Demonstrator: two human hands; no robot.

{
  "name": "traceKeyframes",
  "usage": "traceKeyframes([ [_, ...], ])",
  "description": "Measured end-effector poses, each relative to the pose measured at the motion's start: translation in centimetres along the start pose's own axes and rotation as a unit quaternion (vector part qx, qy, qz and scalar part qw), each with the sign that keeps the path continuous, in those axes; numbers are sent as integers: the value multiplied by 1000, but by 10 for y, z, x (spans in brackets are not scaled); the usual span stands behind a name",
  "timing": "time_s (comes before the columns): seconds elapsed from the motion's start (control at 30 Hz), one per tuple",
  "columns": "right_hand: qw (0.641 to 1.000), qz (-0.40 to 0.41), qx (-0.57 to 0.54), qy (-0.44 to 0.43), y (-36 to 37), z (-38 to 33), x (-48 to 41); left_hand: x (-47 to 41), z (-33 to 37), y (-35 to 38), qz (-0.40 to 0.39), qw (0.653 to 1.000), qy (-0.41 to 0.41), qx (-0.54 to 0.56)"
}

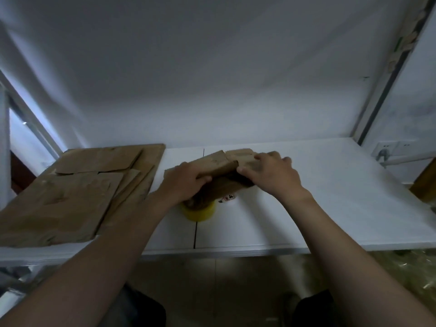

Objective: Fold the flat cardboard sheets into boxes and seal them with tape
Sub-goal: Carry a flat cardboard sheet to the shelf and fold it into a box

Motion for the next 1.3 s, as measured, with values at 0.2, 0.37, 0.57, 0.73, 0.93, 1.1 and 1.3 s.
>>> traceKeyframes([
  [0.2,988,102,-114,-9,-17,-25,-13,-18,-12,-53,84,989,-23,117],
  [0.37,944,157,-291,1,-15,-42,-23,-18,-37,-85,168,967,-36,186],
  [0.57,958,86,-271,-45,11,-78,-45,-12,-77,-120,258,921,-78,283],
  [0.73,946,141,-278,-85,2,-96,-65,-12,-99,-127,285,871,-106,387],
  [0.93,938,173,-284,-97,5,-84,-93,-33,-123,-82,222,848,-152,456],
  [1.1,953,147,-253,-78,44,-60,-113,-52,-148,-34,183,835,-201,477],
  [1.3,954,140,-247,-95,54,-51,-121,-58,-144,-36,258,858,-133,424],
])
Point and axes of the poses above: each hand's wrist, its own x-axis away from the middle knuckle, its own y-axis out of the palm, z = x × y, the point moved 10 cm from there along -x, towards the middle knuckle, and after that the axes turned 4 degrees about -y, right-handed, at the moved point
